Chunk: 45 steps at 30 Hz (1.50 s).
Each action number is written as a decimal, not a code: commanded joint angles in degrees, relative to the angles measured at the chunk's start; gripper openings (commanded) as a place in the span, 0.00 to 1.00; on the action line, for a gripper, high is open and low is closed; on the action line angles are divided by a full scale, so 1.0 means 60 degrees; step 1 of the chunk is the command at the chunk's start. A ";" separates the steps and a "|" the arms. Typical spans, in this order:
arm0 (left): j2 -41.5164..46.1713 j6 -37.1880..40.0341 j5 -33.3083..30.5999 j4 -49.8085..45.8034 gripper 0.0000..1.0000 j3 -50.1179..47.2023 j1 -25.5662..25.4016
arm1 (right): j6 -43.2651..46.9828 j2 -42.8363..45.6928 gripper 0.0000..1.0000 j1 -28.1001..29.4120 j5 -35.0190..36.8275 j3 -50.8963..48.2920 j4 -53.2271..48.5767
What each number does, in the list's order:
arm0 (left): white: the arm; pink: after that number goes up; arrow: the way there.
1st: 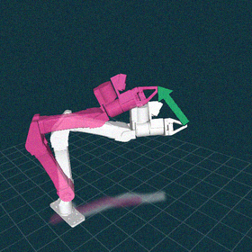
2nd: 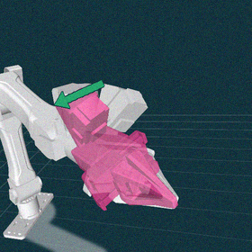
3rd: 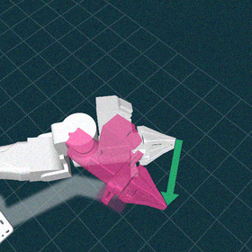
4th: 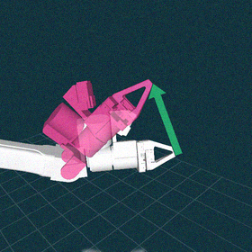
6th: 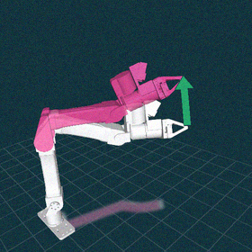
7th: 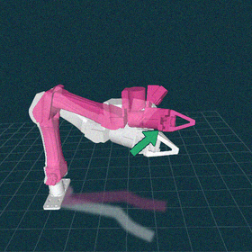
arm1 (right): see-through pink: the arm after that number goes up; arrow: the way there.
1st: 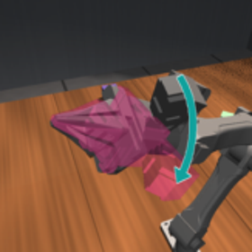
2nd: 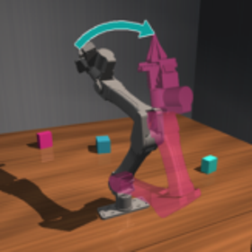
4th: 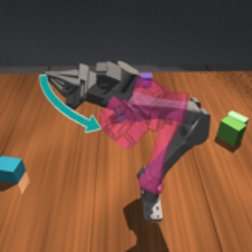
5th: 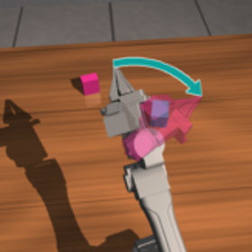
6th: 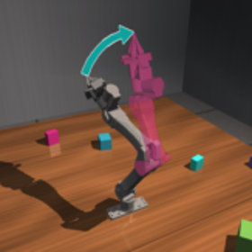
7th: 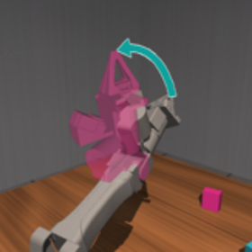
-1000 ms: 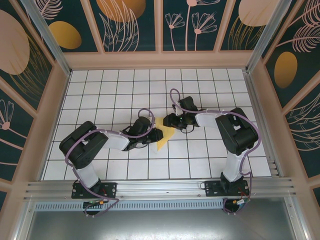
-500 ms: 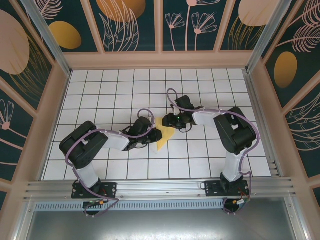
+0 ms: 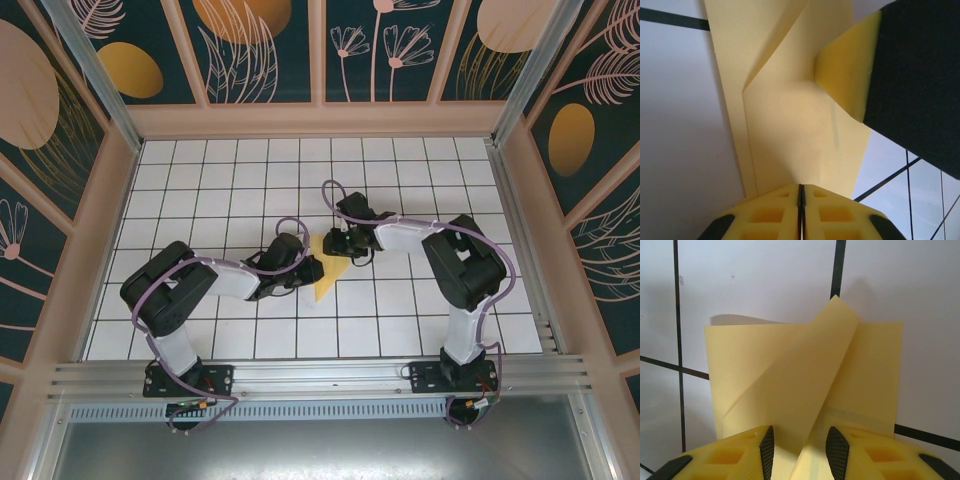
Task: Fold a paper plane with a square sheet of paper (pick it up from the middle)
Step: Fourth fold the wing at the center of the table.
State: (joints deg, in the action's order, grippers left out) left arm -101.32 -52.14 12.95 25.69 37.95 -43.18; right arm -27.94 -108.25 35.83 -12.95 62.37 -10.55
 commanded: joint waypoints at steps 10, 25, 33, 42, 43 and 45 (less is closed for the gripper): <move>-0.0350 -0.0190 -0.0247 -0.0644 0.04 -0.0122 -0.0007 | 0.0114 0.1360 0.34 -0.0483 -0.2345 -0.0682 0.1152; -0.0027 -0.0213 -0.0115 -0.0525 0.01 -0.0230 -0.0002 | 0.0204 -0.0553 0.10 -0.0611 -0.3935 -0.0927 0.2012; 0.0861 -0.0213 0.0670 0.0174 0.12 -0.0188 -0.0007 | 0.0201 -0.0788 0.08 -0.0644 -0.2928 -0.1184 0.1357; 0.0450 -0.0406 0.0830 0.0036 0.17 0.0024 -0.0221 | 0.0115 -0.0929 0.08 -0.0640 -0.2665 -0.1205 0.1221; 0.0257 -0.0437 0.0844 -0.0001 0.17 0.0046 -0.0243 | 0.0116 -0.0950 0.08 -0.0633 -0.2652 -0.1183 0.1207; 0.0116 -0.0459 0.0845 -0.0144 0.17 0.0076 -0.0302 | 0.0108 -0.0961 0.08 -0.0637 -0.2603 -0.1189 0.1173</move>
State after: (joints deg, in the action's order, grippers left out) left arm -98.74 -54.13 17.17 26.65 37.39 -44.45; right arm -27.40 -110.78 32.34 -35.00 57.19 0.25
